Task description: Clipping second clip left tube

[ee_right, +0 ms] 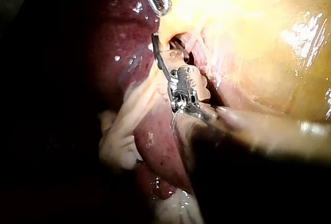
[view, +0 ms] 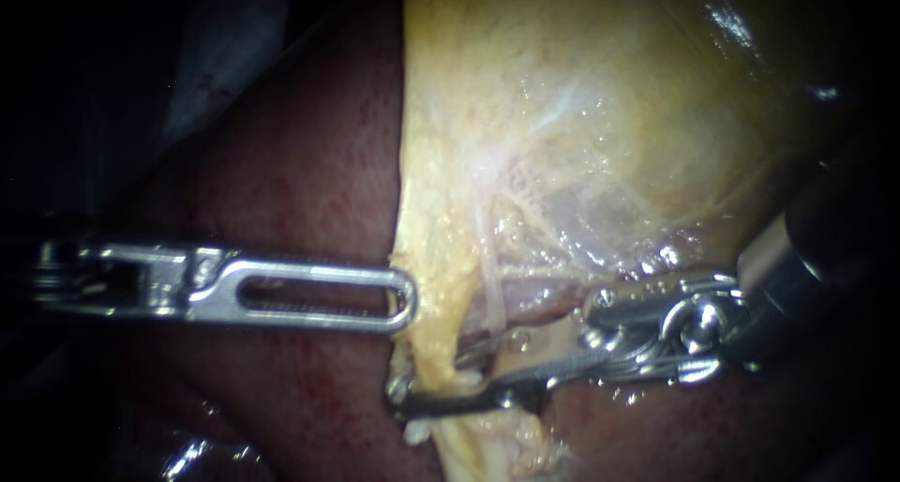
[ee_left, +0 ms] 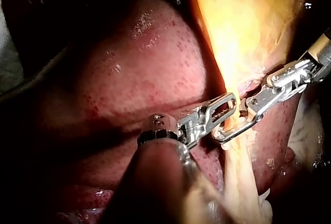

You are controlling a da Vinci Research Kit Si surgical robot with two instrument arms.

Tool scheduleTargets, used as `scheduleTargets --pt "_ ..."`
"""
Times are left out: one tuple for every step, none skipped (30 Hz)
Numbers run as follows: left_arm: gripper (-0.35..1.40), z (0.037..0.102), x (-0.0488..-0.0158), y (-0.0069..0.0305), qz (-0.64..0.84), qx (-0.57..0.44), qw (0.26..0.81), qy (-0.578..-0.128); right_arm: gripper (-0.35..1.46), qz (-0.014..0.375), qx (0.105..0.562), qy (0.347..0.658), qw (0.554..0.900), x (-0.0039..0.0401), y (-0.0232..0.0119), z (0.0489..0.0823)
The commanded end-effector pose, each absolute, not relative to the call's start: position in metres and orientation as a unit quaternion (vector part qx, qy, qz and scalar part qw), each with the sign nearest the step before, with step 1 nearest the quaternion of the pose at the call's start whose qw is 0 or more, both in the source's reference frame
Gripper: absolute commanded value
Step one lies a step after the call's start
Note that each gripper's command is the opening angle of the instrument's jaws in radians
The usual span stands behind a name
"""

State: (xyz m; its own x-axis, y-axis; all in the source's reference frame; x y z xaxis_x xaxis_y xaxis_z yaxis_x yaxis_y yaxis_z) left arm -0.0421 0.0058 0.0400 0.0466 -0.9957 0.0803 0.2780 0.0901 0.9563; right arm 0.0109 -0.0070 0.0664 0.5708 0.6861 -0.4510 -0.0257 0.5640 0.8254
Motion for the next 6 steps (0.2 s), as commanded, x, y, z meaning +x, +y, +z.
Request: scheduleTargets --pt "-0.35 0.0401 -0.0421 0.0058 -0.535 0.411 0.595 -0.437 -0.35 0.226 0.409 0.404 0.786 0.0108 -0.0070 0.0664" --pt "-0.35 0.0401 -0.0422 0.0058 -0.535 0.411 0.595 -0.437 -0.35 0.226 0.409 0.404 0.786 0.0108 -0.0070 0.0664" --pt "-0.35 0.0401 -0.0422 0.0058 -0.534 0.412 0.595 -0.436 -0.35 0.226 0.409 0.404 0.786 0.0108 -0.0070 0.0664" --pt "-0.35 0.0401 -0.0422 0.0059 -0.534 0.412 0.595 -0.436 -0.35 0.226 0.409 0.404 0.786 0.0107 -0.0070 0.0664" --pt "-0.35 0.0401 -0.0423 0.0059 -0.534 0.412 0.595 -0.436 -0.35 0.226 0.409 0.404 0.786 0.0107 -0.0070 0.0665" --pt "-0.35 0.0401 -0.0423 0.0059 -0.534 0.412 0.595 -0.436 -0.35 0.226 0.409 0.404 0.786 0.0106 -0.0070 0.0665"
